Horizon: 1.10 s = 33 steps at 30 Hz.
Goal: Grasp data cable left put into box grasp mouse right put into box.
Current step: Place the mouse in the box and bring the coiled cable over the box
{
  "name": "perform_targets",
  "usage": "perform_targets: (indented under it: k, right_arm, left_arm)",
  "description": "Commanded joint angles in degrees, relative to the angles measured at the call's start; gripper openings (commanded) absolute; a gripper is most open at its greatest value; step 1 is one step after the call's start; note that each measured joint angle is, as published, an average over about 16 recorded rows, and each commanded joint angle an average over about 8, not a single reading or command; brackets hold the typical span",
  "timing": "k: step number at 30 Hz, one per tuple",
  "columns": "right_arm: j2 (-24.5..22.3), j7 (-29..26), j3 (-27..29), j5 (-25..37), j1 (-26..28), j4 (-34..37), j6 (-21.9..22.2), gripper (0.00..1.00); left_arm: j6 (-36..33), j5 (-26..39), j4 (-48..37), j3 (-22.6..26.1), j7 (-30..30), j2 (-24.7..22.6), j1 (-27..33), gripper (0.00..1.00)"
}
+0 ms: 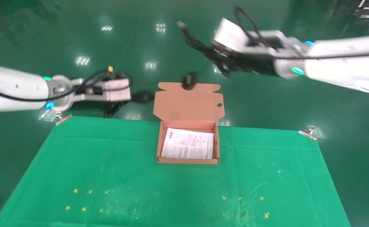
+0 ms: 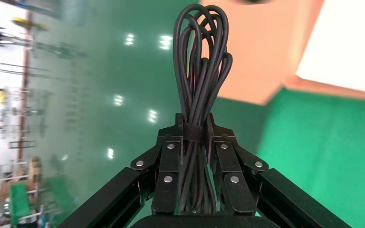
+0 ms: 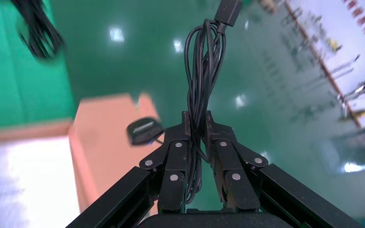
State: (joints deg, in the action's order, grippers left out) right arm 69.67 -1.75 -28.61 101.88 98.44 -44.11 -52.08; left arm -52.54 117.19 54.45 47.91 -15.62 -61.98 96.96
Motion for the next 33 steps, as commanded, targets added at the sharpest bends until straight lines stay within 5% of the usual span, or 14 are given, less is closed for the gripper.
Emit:
perform_targets:
  k: [1, 10, 19, 33]
  right_arm:
    - [2.51, 2.0, 0.37, -1.25, 1.53, 2.45, 0.97, 0.0]
    - [5.26, 8.71, 1.21, -4.5, 3.29, 9.22, -0.02, 0.0]
    - [6.24, 9.47, 1.11, -5.21, 3.1, 11.64, -0.5, 0.0]
    - [8.11, 9.37, -4.59, -4.71, 0.53, 14.16, 2.6, 0.0]
  left_arm:
    - [2.55, 0.95, -1.65, -0.17, 0.66, -1.79, 0.88, 0.0]
    - [6.25, 1.27, -7.4, -0.45, 2.65, -5.07, 2.5, 0.0]
    - [6.51, 1.81, -8.45, -0.34, 2.59, -4.89, 2.47, 0.0]
    - [3.76, 9.32, -5.69, 0.89, -6.18, -0.67, 1.45, 0.0]
